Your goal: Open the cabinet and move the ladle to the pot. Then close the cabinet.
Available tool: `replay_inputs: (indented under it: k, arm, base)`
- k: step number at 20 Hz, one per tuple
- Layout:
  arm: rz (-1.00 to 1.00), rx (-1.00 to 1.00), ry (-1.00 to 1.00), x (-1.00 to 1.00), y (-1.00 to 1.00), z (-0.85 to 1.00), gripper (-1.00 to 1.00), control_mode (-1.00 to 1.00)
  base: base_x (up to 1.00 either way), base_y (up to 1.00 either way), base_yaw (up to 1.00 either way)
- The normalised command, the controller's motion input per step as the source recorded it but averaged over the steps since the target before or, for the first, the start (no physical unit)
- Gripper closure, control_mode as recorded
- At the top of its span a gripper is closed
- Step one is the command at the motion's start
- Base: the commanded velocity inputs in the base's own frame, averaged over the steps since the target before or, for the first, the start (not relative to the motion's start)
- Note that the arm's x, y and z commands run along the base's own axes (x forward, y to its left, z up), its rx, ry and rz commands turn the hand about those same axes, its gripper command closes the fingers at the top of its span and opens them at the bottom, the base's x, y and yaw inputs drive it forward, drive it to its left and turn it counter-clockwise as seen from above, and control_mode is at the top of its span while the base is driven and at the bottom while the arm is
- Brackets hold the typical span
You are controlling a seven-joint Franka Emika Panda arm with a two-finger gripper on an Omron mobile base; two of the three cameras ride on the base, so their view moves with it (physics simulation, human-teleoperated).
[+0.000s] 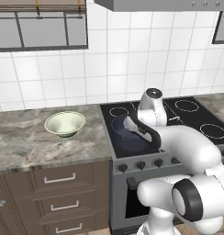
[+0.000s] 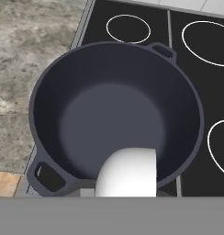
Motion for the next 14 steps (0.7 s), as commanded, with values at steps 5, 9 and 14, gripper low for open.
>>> replay_inputs:
  k: [5, 9, 14]
  arm:
    - [0.00, 0.00, 0.00, 0.18, 0.00, -0.19, 1.00, -1.00]
    - [0.00, 0.00, 0.00, 0.33, 0.00, -0.20, 1.00, -1.00]
    - [0.00, -0.01, 0.00, 0.31, 0.00, -0.17, 1.00, -1.00]
  base:
    - [0.00, 0.00, 0.00]
    - [0.00, 0.00, 0.00]
    - [0.00, 0.00, 0.00]
